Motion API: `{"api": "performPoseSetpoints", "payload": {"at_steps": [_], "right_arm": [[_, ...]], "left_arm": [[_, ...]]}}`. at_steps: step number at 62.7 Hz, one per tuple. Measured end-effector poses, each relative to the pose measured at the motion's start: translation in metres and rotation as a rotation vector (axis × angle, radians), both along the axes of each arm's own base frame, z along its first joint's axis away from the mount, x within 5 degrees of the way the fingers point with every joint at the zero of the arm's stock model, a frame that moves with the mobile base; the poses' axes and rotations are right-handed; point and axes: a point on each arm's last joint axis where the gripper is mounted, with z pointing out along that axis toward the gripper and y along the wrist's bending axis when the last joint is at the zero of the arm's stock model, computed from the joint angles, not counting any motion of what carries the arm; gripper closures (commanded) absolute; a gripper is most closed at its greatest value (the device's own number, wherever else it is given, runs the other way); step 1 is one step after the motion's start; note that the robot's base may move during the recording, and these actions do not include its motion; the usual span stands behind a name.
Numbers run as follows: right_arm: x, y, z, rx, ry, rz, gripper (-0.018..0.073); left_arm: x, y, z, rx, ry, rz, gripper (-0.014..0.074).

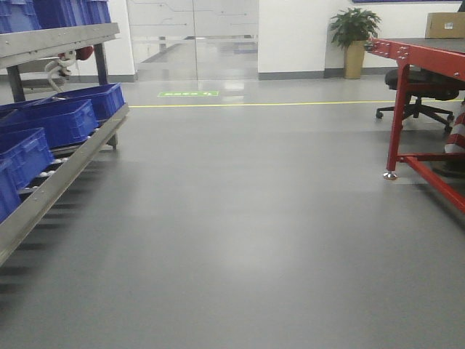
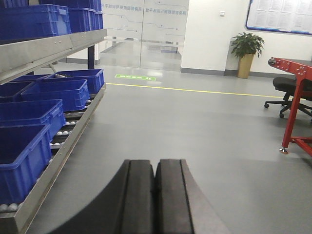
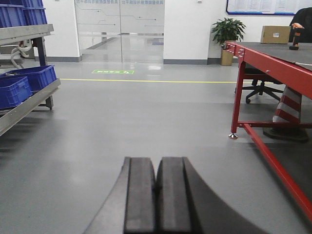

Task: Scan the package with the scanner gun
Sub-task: 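Drive the base forward along the aisle toward the red table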

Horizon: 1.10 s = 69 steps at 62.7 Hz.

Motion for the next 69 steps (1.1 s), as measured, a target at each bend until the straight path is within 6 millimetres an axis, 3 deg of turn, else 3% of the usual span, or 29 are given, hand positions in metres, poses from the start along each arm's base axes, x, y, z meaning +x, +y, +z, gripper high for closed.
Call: {"api": "performPoseSetpoints", "payload": {"at_steps": [69], "right_arm": [[0.0000, 0.0000, 0.0000, 0.000, 0.000, 0.000, 0.0727]], "left_arm": [[0.0000, 0.0000, 0.0000, 0.000, 0.000, 0.000, 0.0707]]}}
